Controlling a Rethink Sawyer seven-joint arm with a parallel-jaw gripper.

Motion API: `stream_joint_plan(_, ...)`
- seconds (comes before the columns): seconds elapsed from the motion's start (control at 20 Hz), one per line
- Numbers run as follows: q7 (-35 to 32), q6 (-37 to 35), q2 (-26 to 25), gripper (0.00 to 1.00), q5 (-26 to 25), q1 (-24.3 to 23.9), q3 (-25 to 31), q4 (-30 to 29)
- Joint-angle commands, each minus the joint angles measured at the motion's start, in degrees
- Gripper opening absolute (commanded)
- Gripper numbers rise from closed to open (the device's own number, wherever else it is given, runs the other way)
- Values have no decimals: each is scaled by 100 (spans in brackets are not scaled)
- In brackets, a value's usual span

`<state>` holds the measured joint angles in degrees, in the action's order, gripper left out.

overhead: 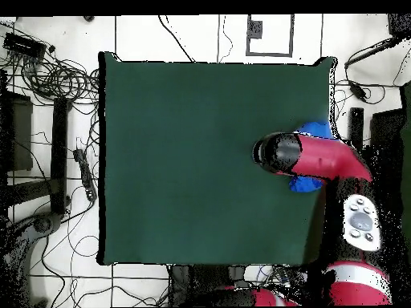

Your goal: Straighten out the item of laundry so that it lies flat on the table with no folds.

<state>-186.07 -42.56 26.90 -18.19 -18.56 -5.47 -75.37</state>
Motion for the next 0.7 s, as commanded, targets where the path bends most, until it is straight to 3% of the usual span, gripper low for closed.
stream_joint_plan(0.05,-1073,-160,37,0,469,424,-244,-73)
stream_joint_plan(0.2,-161,-26,657,0,440,-14,-269,-693)
stream_joint_plan(0.35,1116,429,1205,0,263,-876,52,-1315)
stream_joint_plan(0.7,3041,319,2130,0,75,-2512,1009,-1928)
